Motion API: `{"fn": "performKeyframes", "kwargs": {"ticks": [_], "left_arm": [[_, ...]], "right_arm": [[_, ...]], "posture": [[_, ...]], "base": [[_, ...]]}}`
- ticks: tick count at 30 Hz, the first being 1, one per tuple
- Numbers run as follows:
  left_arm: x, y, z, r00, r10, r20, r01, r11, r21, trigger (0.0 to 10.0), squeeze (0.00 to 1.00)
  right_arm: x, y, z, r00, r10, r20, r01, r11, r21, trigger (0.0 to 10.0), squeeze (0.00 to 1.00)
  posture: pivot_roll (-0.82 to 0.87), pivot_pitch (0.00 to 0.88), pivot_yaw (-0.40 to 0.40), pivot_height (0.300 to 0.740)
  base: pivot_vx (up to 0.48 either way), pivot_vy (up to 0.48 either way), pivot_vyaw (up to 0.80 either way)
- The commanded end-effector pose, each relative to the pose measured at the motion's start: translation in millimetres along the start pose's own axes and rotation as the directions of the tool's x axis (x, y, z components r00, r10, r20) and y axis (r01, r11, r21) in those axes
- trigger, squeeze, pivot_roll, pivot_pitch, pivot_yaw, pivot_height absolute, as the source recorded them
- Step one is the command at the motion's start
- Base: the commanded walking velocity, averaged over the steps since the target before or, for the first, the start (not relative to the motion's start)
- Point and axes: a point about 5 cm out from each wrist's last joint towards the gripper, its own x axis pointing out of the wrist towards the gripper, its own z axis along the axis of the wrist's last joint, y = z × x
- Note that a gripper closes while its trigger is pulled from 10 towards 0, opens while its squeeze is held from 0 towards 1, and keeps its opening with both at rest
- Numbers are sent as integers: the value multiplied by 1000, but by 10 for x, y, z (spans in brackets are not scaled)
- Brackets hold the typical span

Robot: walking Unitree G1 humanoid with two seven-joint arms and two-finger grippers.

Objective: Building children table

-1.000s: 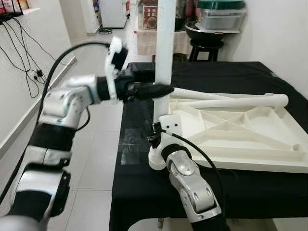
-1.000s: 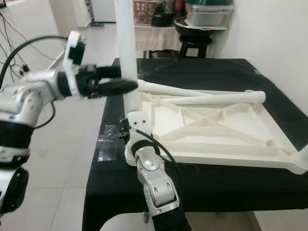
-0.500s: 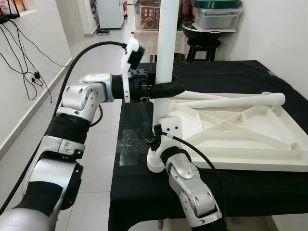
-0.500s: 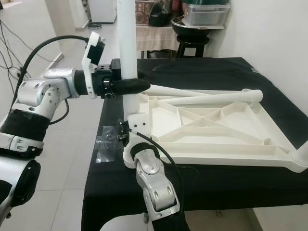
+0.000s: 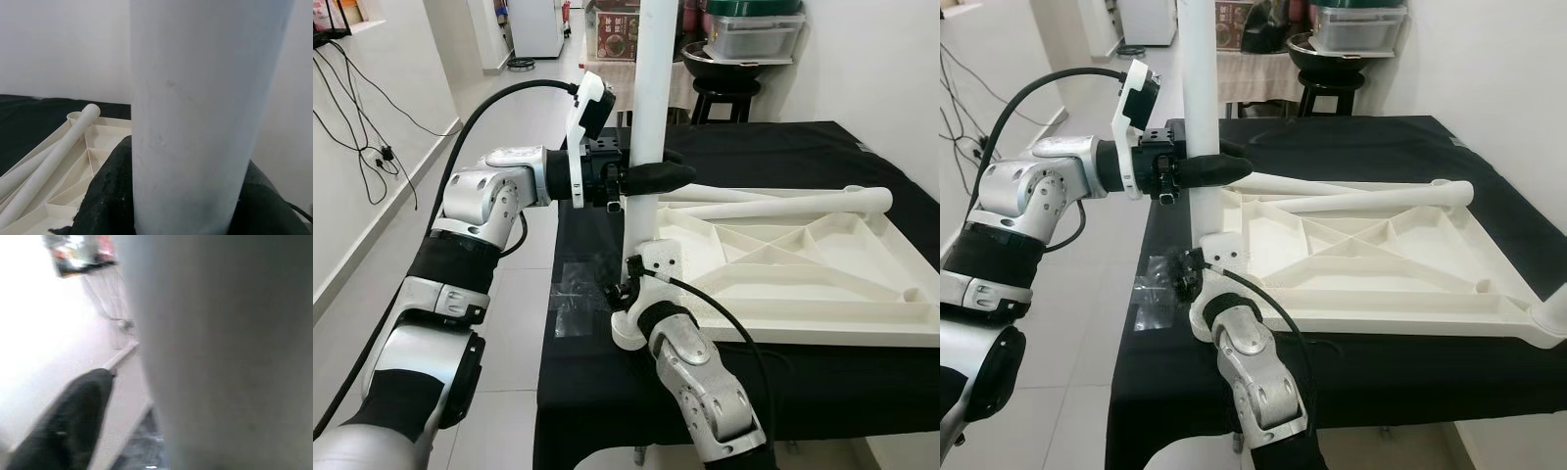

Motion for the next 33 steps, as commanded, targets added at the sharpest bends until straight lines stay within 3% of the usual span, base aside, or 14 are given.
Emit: {"fn": "performKeyframes", "kwargs": {"ticks": [1, 2, 3, 4, 6, 7, 13, 14, 16, 17, 19, 20, 24, 33], "left_arm": [[117, -92, 35, 997, -71, 8, 71, 997, 13, 0, 0], [117, -92, 35, 997, -71, 8, 71, 997, 13, 0, 0], [128, -111, 38, 997, -81, 5, 81, 996, 24, 0, 0], [143, -133, 32, 996, -91, 1, 91, 995, 34, 0, 0], [143, -133, 32, 996, -91, 1, 91, 995, 34, 0, 0], [171, -170, 22, 995, -104, -5, 104, 993, 48, 0, 0], [181, -186, 20, 994, -108, -5, 108, 993, 51, 0, 0], [180, -193, 25, 994, -108, -4, 108, 993, 52, 0, 0], [180, -195, 24, 994, -108, -4, 108, 993, 52, 0, 0], [182, -201, 16, 994, -108, -5, 108, 993, 51, 0, 0], [182, -201, 16, 994, -108, -5, 108, 993, 51, 0, 0], [183, -207, 9, 994, -109, -6, 110, 993, 50, 0, 0], [177, -219, -5, 994, -112, -9, 112, 992, 49, 0, 0], [163, -223, 2, 994, -112, -10, 113, 992, 57, 0, 0]], "right_arm": [[85, 324, 15, 978, 207, 8, -207, 977, 47, 10000, 1000], [85, 324, 15, 978, 207, 8, -207, 977, 47, 10000, 1000], [112, 255, 116, 944, 328, 24, -328, 945, -9, 10000, 1000], [173, 86, 200, 898, 440, -8, -439, 893, -97, 10000, 922], [173, 86, 200, 898, 440, -8, -439, 893, -97, 10000, 922], [276, -241, 364, 816, 569, -101, -577, 796, -181, 10000, 0], [322, -362, 449, 777, 612, -147, -629, 750, -205, 10000, 0], [362, -403, 471, 742, 640, -200, -671, 709, -216, 10000, 0], [381, -414, 454, 729, 644, -231, -684, 695, -222, 10000, 0], [388, -418, 424, 710, 656, -255, -704, 679, -211, 6549, 0], [388, -418, 424, 710, 656, -255, -704, 679, -211, 6549, 0], [386, -414, 399, 692, 670, -269, -720, 665, -198, 0, 0], [363, -418, 350, 640, 714, -283, -766, 623, -161, 0, 0], [368, -493, 318, 633, 722, -281, -772, 617, -153, 0, 0]], "posture": [[-68, 28, 19, 740], [-68, 28, 19, 740], [-68, 24, 17, 740], [-63, 16, 15, 740], [-63, 16, 15, 740], [-54, 11, 11, 740], [-49, 12, 8, 740], [-44, 19, 9, 740], [-44, 19, 9, 740], [-43, 21, 9, 740], [-43, 21, 9, 740], [-40, 24, 11, 740], [-34, 26, 17, 740], [-38, 28, 19, 740]], "base": [[0, 0, 0], [0, 0, 0], [0, 0, 0], [0, 0, 0], [0, 0, 0], [0, 0, 0], [0, 0, 0], [0, 0, 0], [0, 0, 0], [0, 0, 0], [0, 0, 0], [0, 0, 0], [0, 0, 0], [0, 0, 0]]}}
